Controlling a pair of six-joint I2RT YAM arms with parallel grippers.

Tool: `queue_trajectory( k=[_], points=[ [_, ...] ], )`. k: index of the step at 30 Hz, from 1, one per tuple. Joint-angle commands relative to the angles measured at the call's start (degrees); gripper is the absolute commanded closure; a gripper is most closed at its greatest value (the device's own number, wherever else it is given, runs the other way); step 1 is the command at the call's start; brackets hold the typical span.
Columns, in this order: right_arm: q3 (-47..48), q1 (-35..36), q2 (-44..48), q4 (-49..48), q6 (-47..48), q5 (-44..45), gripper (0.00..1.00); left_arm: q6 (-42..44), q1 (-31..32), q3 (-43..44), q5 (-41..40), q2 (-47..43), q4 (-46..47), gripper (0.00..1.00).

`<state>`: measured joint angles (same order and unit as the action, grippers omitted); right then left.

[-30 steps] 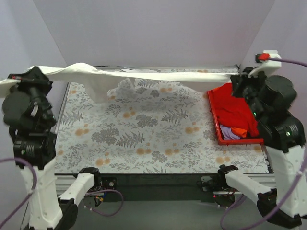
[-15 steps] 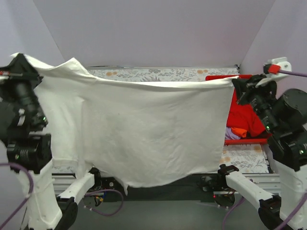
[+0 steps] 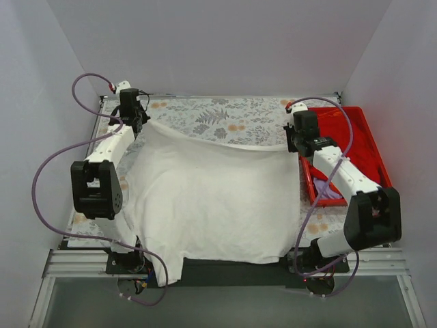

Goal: Fold and stack the t-shirts
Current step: Flatten the tshirt out

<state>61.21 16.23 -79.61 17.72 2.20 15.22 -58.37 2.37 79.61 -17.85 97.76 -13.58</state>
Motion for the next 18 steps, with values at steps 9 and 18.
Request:
queue_trajectory(
  k=[9, 18],
  points=[
    [13.04, -5.59, -23.91, -17.19, 2.02, -0.46, 0.99, 0.98, -0.35, 9.93, 2.46, 17.81, 8.58, 1.0],
    [16.05, -7.18, -29.99, -17.19, 3.52, -2.74, 0.99, -0.78, -0.35, 11.18, 5.27, 19.76, 7.79, 1.0]
  ],
)
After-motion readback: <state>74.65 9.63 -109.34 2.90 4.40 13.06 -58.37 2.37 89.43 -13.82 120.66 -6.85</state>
